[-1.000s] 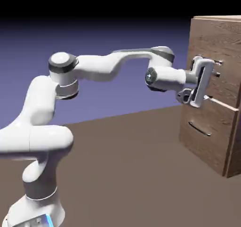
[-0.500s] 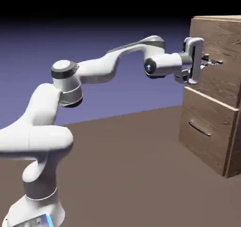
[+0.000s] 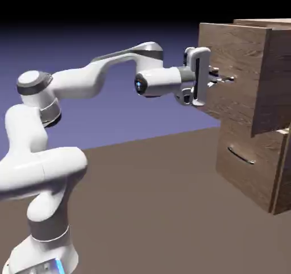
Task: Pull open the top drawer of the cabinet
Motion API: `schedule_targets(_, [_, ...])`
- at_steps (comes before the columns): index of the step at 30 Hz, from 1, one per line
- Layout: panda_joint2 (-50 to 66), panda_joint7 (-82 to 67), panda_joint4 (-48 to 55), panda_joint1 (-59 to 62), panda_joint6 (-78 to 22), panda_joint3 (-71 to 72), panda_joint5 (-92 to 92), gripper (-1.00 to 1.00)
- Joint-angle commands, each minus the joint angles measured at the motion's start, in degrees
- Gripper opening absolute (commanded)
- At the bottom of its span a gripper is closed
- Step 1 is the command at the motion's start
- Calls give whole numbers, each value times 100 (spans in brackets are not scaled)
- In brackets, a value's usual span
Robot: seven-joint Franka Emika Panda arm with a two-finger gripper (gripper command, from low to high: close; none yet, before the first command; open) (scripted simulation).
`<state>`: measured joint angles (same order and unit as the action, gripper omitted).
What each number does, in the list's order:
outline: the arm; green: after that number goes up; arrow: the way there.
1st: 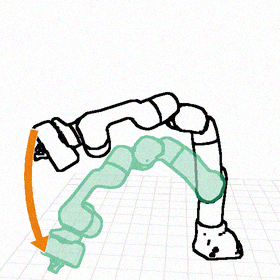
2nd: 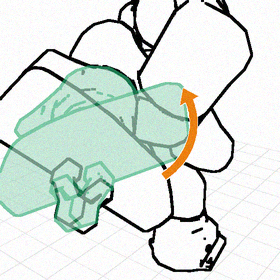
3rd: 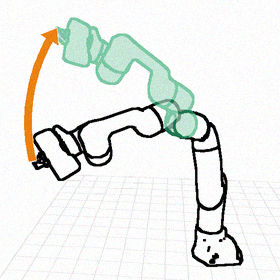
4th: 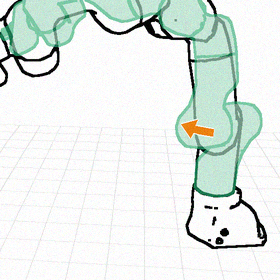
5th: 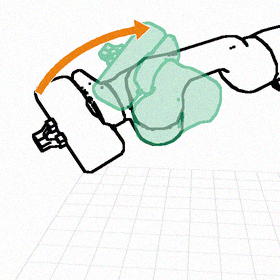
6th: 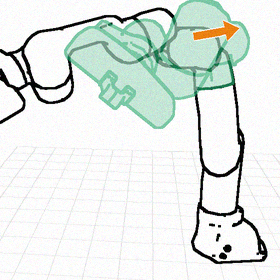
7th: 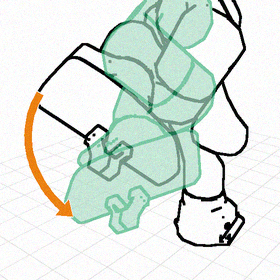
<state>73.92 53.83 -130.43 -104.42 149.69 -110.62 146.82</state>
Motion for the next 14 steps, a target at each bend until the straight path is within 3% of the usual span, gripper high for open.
schedule_targets(1, [33, 2, -196, -208, 3, -89, -56, -100])
schedule_targets(10, [421, 164, -1679, -2018, 284, -837, -692, -100])
schedule_targets(11, [421, 164, -1679, -2018, 284, -837, -692, 100])
schedule_targets(14, [519, 253, -1943, -2433, 435, -986, -897, 100])
